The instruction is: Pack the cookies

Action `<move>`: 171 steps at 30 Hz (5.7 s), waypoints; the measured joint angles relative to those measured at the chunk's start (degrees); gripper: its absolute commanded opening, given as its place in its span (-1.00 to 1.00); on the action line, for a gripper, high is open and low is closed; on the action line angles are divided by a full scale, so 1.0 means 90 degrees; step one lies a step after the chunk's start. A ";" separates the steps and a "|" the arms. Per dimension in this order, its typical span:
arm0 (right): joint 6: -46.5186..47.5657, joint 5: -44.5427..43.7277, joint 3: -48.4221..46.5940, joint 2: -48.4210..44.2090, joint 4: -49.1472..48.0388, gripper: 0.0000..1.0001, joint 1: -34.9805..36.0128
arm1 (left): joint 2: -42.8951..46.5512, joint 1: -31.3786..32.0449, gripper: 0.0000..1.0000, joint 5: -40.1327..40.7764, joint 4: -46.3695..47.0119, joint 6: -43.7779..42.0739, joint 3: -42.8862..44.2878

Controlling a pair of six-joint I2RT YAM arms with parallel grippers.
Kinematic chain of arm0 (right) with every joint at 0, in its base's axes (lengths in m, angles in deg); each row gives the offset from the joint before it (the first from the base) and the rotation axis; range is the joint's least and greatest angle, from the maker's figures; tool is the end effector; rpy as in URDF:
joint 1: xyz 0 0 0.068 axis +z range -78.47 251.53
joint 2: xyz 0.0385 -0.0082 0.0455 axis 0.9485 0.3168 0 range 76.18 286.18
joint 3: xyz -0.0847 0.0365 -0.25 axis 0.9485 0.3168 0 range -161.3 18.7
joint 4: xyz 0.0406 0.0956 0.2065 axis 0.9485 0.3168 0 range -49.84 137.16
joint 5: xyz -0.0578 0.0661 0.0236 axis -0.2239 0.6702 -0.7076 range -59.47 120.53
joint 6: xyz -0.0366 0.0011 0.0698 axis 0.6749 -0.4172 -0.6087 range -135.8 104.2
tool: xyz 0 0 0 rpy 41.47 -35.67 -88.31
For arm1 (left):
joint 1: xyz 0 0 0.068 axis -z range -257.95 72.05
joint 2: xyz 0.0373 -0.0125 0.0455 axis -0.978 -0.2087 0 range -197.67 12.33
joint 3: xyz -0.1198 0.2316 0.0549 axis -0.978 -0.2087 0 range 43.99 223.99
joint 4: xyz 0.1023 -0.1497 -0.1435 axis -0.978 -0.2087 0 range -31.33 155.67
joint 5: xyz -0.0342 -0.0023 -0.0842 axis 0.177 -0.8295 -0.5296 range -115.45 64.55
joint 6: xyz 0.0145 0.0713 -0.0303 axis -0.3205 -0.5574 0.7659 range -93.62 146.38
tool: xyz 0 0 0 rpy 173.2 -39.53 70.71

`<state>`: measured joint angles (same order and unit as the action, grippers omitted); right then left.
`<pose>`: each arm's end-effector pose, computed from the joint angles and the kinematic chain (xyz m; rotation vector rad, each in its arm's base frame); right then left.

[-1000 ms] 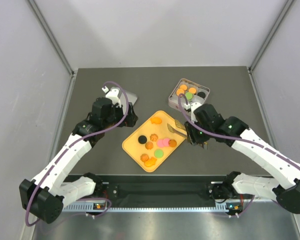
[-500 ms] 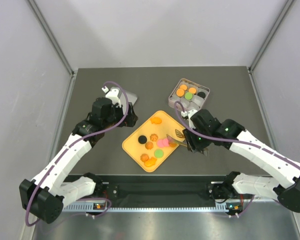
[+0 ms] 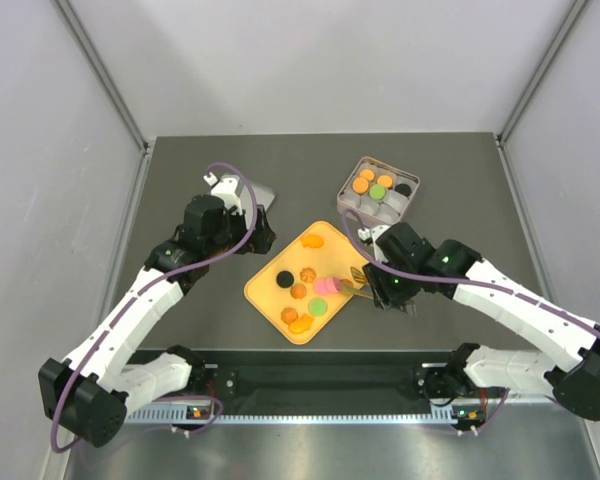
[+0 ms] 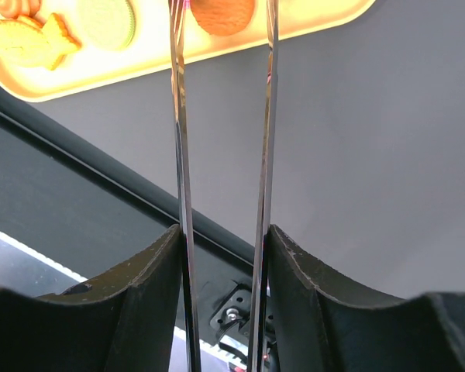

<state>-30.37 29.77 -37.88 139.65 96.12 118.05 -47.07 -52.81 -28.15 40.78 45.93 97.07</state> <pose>0.1298 0.1356 0.2519 -0.7415 2.6059 0.3171 0.2047 -0.0997 0.2979 0.1338 2.1534 -0.5092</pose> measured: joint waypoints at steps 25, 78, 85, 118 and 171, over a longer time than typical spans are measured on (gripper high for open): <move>0.0005 0.0029 0.0155 0.0129 0.0005 -0.08 0.0036 | 0.0000 0.0000 0.98 0.0000 0.0000 0.0000 0.0000; 0.0112 0.0143 0.0024 0.0355 0.0187 -0.19 0.0039 | 0.0000 0.0000 0.98 0.0000 0.0000 0.0000 0.0000; 0.0104 0.0022 -0.0175 0.0355 0.0199 -0.22 0.0039 | 0.0000 0.0000 0.98 -0.0002 0.0000 0.0000 0.0000; 0.0058 -0.0850 -0.1914 0.1241 -0.0131 -0.20 -0.0753 | 0.0002 0.0000 0.98 -0.0104 0.0000 0.0000 0.0000; 0.0221 -0.1338 -0.1877 0.2506 -0.1576 -0.16 -0.2965 | 0.0000 0.0000 0.98 -0.0221 0.0000 0.0002 0.0000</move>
<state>-28.38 17.73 -54.78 162.20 81.94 91.36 -47.07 -52.81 -30.14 40.78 45.95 97.07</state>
